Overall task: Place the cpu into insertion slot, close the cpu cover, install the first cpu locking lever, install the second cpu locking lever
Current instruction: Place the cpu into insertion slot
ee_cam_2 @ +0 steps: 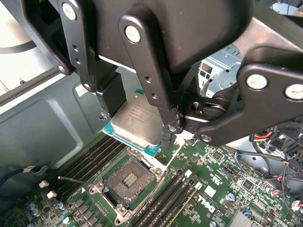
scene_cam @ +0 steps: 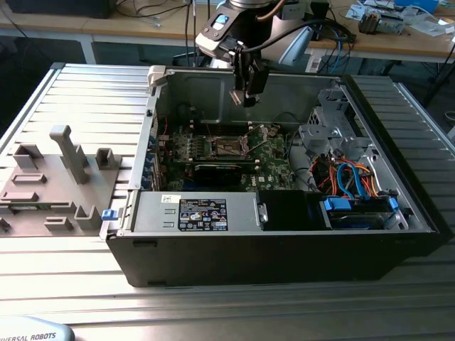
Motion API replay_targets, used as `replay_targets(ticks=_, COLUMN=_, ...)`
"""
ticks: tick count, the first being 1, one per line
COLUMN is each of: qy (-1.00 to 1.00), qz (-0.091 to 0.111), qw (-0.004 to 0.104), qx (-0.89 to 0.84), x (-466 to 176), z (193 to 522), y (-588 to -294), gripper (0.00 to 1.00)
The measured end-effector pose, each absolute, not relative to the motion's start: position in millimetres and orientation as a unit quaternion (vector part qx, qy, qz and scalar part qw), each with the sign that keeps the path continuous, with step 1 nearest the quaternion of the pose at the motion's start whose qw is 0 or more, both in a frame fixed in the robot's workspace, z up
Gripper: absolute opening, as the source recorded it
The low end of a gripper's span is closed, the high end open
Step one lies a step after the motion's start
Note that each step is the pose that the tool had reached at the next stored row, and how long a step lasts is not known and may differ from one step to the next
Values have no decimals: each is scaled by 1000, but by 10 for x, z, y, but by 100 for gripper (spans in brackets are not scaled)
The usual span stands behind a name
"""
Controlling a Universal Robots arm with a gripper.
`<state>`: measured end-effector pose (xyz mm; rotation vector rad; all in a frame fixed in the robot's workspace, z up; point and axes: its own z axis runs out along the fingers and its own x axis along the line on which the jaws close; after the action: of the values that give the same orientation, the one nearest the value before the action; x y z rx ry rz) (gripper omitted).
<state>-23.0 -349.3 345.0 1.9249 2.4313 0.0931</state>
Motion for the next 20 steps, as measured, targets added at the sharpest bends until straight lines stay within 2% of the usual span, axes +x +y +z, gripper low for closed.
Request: replay_targets(ticks=20, qy=774, qz=30, qw=20, qx=632, x=-230, z=3447, y=-3493, gripper=54)
